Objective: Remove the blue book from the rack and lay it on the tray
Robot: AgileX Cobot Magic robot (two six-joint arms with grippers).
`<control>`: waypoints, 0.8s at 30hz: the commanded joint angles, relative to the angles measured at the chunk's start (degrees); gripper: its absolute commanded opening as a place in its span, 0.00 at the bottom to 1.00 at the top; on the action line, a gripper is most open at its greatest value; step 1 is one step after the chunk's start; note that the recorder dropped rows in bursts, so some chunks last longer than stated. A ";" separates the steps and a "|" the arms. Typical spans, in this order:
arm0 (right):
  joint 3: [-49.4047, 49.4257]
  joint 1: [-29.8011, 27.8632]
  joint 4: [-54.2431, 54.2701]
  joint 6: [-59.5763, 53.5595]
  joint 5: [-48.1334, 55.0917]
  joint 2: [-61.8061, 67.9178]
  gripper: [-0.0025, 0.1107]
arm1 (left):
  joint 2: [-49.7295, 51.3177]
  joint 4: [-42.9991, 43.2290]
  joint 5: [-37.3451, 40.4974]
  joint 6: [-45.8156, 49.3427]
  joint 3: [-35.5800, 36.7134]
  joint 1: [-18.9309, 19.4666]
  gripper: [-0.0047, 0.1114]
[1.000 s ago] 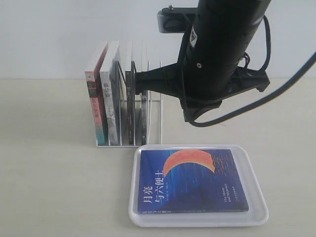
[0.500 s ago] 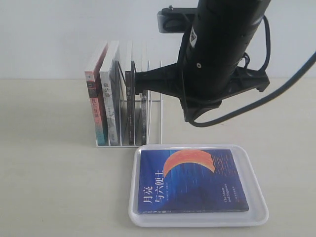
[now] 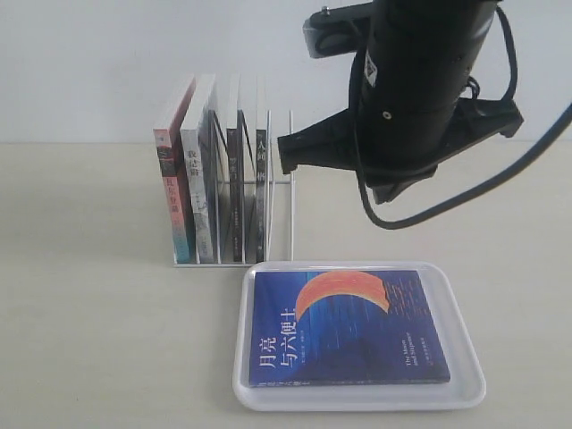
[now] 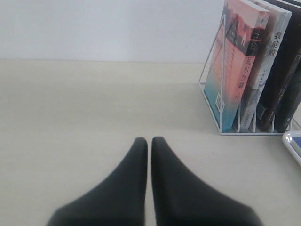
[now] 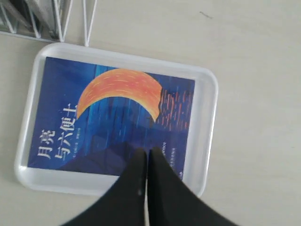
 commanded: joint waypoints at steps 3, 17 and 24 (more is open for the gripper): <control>-0.27 0.00 -3.61 -1.58 0.39 -0.18 0.02 | -0.18 -0.23 -0.25 0.00 -0.06 0.11 0.08; 12.55 -0.02 -7.60 -10.19 -28.54 -14.81 0.02 | -0.18 -0.23 -0.25 0.00 -0.06 0.11 0.08; 37.67 -10.12 -9.65 -9.24 -64.38 -35.42 0.02 | -0.18 -0.23 -0.25 0.00 -0.06 0.11 0.08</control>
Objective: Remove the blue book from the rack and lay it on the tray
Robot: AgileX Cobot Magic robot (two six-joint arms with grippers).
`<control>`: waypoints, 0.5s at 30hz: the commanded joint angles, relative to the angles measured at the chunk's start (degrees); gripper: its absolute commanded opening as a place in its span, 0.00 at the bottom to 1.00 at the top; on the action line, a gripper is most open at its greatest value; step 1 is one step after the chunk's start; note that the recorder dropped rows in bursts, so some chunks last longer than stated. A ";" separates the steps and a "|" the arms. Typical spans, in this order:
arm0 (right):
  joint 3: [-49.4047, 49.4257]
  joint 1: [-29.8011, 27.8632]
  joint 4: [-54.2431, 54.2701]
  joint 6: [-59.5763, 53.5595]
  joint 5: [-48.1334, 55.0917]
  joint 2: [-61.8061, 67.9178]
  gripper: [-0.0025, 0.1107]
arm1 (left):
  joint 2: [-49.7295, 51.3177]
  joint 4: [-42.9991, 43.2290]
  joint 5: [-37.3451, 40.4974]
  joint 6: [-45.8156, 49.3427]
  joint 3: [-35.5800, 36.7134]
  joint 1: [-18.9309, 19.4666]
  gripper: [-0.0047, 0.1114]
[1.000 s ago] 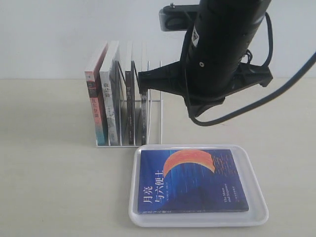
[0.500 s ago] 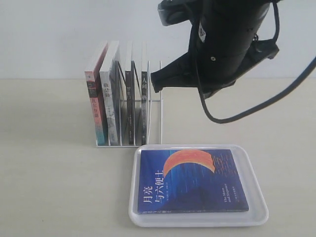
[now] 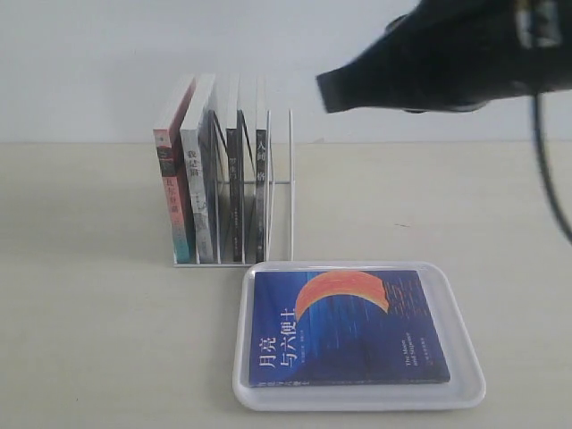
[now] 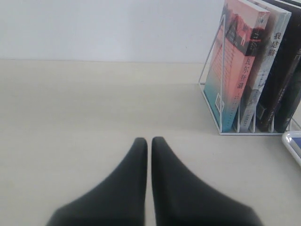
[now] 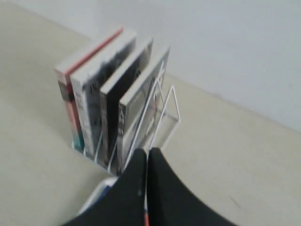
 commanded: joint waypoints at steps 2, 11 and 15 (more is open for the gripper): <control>21.03 -13.25 1.12 2.96 -29.11 -14.57 0.02 | -0.18 -0.23 -0.25 0.00 -0.06 0.11 0.08; 50.98 -37.89 2.06 8.26 -45.82 -37.84 0.02 | -0.18 -0.23 -0.25 0.00 -0.06 0.11 0.08; 56.50 -40.45 2.06 8.26 -45.96 -44.61 0.02 | -0.18 -0.23 -0.25 0.00 -0.06 0.11 0.08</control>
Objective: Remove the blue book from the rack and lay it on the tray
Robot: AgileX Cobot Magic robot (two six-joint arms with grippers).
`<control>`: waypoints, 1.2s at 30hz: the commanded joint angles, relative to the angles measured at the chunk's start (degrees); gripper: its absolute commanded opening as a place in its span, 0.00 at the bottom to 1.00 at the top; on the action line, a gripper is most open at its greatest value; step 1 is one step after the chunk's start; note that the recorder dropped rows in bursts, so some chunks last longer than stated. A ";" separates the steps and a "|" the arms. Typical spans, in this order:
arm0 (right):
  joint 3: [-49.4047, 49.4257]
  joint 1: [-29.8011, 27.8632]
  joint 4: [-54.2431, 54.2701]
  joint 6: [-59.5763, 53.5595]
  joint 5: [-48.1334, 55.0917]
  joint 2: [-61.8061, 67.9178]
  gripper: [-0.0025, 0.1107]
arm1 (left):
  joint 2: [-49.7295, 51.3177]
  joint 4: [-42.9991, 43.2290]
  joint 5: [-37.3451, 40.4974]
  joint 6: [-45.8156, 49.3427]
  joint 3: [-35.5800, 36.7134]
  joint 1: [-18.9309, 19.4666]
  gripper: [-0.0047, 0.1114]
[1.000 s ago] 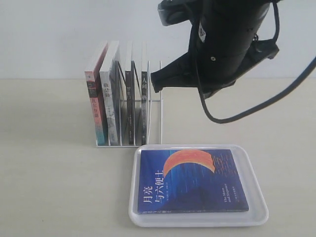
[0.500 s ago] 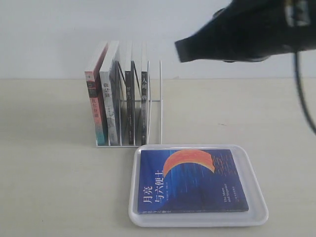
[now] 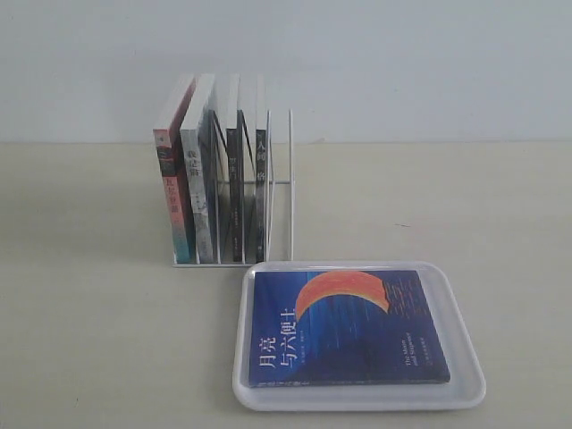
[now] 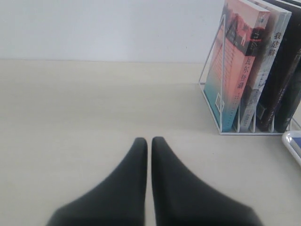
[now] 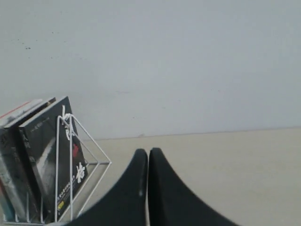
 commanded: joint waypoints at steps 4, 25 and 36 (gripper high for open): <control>5.46 -2.33 -0.08 -0.12 -1.01 -8.83 0.02 | -0.18 -0.23 -0.25 0.00 -0.06 0.11 0.08; 5.46 1.18 22.94 -30.01 6.82 -9.11 0.02 | -0.18 -0.23 -0.25 0.00 -0.06 0.11 0.08; 5.99 1.18 28.92 -36.07 11.22 -9.11 0.02 | -0.18 -0.23 -0.25 0.00 -0.06 0.11 0.08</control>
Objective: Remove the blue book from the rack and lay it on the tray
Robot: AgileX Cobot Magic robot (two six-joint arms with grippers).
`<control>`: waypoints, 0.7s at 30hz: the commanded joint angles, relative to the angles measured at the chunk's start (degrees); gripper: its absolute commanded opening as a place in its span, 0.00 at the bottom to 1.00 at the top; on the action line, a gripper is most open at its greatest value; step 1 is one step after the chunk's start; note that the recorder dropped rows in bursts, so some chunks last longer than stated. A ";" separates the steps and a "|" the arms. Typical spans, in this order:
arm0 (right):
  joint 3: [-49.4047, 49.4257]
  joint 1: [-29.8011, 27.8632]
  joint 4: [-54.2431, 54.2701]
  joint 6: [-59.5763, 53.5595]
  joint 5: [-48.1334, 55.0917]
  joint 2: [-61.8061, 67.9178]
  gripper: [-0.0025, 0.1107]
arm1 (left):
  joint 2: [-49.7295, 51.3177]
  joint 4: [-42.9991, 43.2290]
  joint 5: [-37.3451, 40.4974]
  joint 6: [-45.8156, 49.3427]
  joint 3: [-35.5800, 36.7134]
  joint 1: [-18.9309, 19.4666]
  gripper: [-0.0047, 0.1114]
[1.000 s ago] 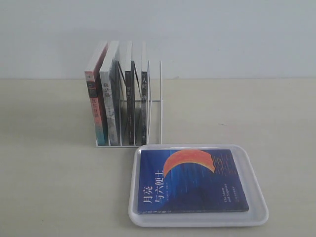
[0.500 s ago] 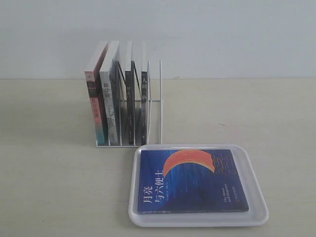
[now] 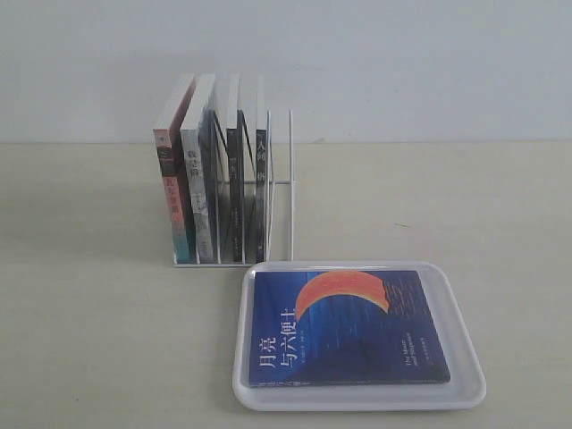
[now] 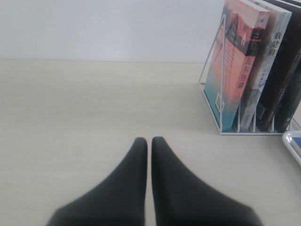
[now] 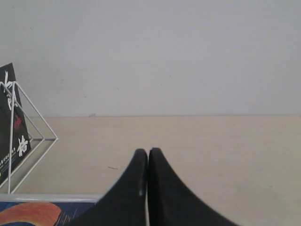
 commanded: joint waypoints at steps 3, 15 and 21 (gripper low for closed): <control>0.23 0.16 0.62 -0.84 3.68 -0.16 0.02 | -0.18 -0.23 -0.25 0.00 -0.06 0.11 0.08; 0.23 -4.07 0.00 -3.40 19.13 -8.89 0.02 | -0.18 -0.23 -0.25 0.00 -0.06 0.11 0.08; 0.23 -5.79 0.00 -2.98 28.37 -18.59 0.02 | -0.18 -0.23 -0.25 0.00 -0.06 0.11 0.08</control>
